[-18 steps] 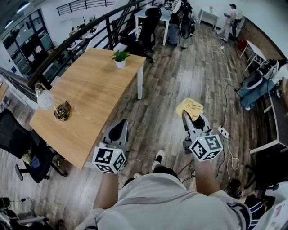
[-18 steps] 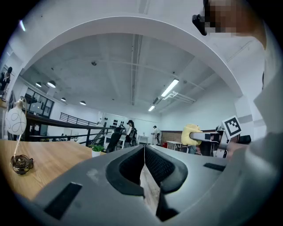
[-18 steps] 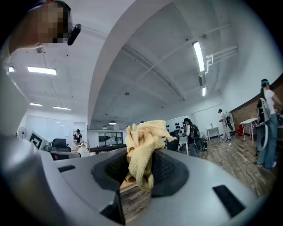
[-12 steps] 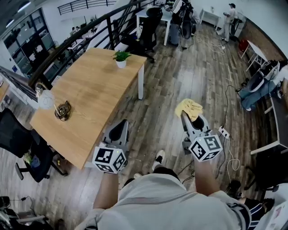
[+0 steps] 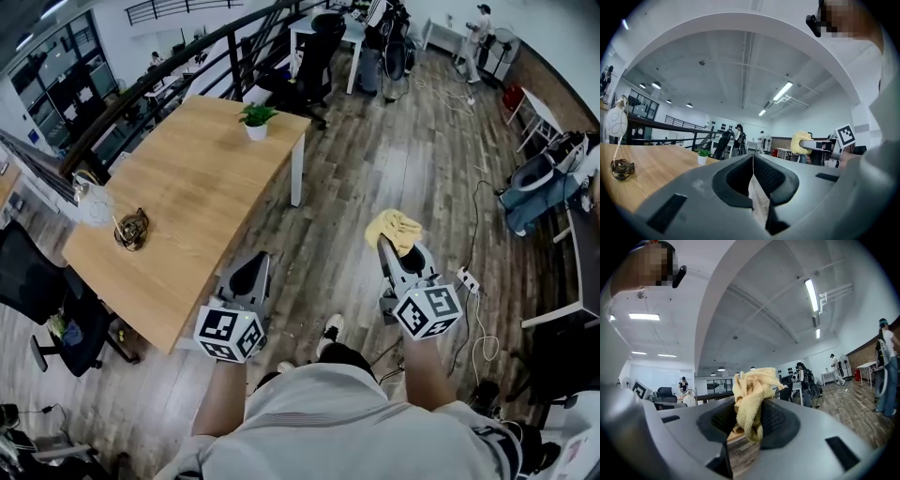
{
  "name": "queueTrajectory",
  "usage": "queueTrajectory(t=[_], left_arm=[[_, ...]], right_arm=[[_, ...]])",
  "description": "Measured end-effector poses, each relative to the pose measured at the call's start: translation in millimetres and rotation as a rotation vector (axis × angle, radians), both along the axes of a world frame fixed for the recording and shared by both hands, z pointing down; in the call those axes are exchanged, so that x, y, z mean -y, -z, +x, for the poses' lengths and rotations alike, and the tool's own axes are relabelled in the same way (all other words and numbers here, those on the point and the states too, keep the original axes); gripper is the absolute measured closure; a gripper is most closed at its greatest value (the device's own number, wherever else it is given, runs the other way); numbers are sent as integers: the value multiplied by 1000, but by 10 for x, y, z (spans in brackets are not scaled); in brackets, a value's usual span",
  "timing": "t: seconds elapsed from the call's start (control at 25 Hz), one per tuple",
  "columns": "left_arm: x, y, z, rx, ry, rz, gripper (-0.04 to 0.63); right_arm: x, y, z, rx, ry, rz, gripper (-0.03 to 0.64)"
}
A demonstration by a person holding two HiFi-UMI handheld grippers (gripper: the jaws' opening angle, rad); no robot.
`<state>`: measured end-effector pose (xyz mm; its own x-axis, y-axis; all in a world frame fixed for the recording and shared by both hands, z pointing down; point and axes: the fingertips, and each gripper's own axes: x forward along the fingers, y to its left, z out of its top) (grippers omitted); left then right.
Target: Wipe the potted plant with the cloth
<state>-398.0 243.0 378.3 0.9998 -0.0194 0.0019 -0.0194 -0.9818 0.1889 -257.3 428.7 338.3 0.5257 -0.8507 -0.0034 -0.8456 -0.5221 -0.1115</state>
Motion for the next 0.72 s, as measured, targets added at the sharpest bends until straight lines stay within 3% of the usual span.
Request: queueTrajectory(t=[0.36,0.72], left_arm=[[184,-82,459,22,17,-14,578],[420,96,1616,12,42,24,578]], right_arm=[[159,-36,547,63,11,78,442],[472,89,1720,56,62,91,440]])
